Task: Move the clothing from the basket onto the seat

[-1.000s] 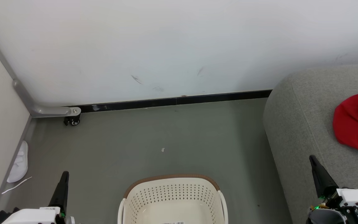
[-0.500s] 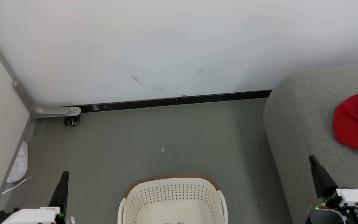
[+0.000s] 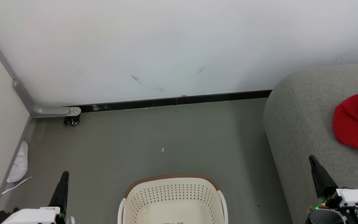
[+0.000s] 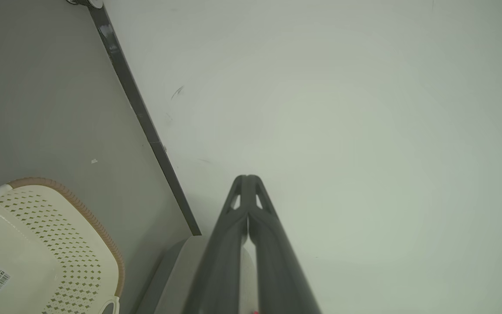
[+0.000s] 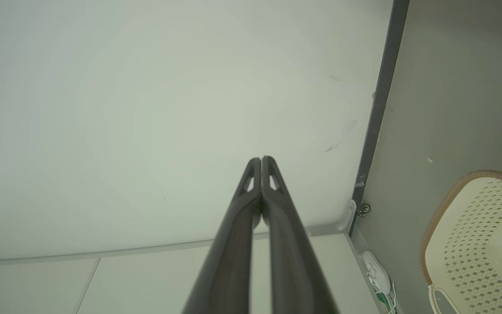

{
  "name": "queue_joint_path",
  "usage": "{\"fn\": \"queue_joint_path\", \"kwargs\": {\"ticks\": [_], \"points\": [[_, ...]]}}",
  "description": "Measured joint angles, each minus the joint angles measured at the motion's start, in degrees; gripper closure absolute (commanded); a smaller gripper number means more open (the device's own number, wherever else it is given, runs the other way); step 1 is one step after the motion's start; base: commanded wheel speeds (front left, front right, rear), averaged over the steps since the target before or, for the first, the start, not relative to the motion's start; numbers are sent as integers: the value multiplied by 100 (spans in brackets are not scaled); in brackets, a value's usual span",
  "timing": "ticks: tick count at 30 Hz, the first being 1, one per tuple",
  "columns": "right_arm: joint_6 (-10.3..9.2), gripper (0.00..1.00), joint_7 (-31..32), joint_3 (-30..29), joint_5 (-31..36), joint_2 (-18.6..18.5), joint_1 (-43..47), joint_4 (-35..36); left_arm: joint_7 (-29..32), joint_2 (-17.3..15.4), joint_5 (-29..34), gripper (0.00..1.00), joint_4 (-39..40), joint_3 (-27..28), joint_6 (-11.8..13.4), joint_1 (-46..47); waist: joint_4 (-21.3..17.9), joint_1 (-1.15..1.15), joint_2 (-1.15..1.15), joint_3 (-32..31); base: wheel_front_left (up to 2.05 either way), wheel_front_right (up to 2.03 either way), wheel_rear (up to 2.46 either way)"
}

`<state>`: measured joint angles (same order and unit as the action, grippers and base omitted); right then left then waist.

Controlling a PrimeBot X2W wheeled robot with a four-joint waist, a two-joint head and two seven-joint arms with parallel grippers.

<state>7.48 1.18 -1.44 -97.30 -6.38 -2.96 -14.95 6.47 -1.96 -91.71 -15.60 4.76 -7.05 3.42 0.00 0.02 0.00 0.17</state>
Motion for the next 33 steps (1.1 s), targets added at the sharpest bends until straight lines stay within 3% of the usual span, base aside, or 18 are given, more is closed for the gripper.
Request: {"fn": "queue_joint_path", "kwargs": {"ticks": [33], "points": [[0,100,10,-37,7,30,0,-5,0,0,0,100,0,0,0,0,0,-1,0,0,0,0,0]]}}
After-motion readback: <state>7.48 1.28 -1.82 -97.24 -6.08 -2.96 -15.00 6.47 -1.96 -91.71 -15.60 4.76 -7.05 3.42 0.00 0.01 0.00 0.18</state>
